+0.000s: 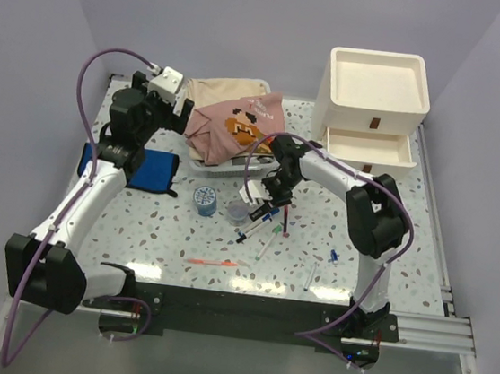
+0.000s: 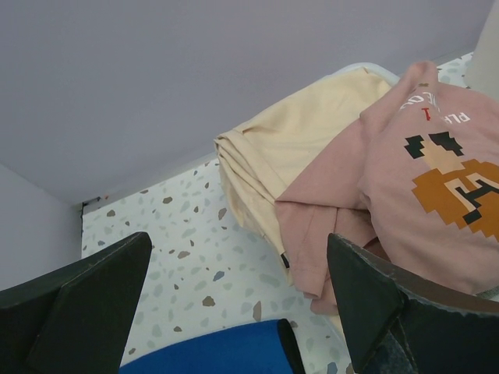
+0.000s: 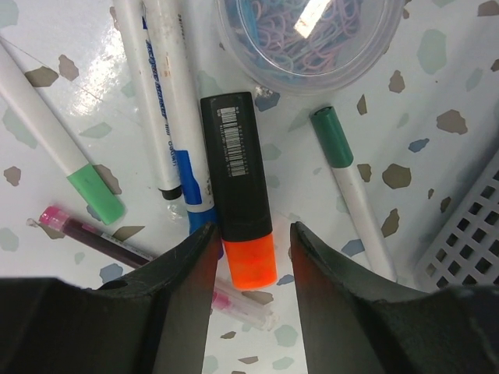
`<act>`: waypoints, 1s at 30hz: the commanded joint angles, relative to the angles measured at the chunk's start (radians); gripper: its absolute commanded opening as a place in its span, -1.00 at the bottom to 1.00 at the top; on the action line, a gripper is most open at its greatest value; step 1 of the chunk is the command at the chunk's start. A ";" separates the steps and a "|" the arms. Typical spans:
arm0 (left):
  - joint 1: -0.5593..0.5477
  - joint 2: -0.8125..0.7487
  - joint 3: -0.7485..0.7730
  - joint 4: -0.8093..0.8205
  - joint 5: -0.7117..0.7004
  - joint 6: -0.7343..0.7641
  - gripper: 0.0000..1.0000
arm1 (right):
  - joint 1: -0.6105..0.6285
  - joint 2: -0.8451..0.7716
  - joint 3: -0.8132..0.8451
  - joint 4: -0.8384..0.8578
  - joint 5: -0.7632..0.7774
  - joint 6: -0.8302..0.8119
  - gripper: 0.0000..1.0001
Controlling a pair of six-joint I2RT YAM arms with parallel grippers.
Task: Sort the stationery into containers
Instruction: Pick up the pen from the center of the board.
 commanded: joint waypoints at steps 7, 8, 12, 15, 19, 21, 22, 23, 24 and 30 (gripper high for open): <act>0.012 0.019 0.034 0.057 -0.001 -0.003 1.00 | -0.001 0.029 0.026 0.015 0.034 -0.011 -0.09; 0.012 0.019 0.036 0.056 0.001 -0.005 1.00 | 0.001 0.032 0.029 0.017 0.036 -0.008 -0.09; 0.014 0.032 0.040 0.060 0.004 -0.011 1.00 | -0.001 0.046 0.034 0.028 0.042 -0.011 -0.09; 0.015 0.041 0.046 0.063 0.010 -0.014 1.00 | 0.001 0.059 0.037 0.023 0.054 -0.019 -0.09; 0.015 0.050 0.057 0.066 0.016 -0.019 1.00 | 0.001 0.075 0.042 0.015 0.061 -0.023 -0.13; 0.015 0.053 0.060 0.068 0.016 -0.019 1.00 | 0.002 0.081 0.049 0.002 0.062 -0.022 -0.41; 0.015 0.055 0.062 0.068 0.016 -0.020 1.00 | 0.002 0.082 0.051 -0.001 0.062 -0.019 -0.49; 0.015 0.056 0.062 0.068 0.016 -0.020 1.00 | 0.002 0.079 0.049 -0.006 0.062 -0.017 -0.59; 0.015 0.058 0.065 0.068 0.018 -0.020 1.00 | 0.002 0.073 0.046 -0.008 0.065 -0.016 -0.70; 0.015 0.064 0.068 0.091 0.021 -0.014 1.00 | -0.027 -0.074 -0.007 -0.003 0.088 0.015 -0.95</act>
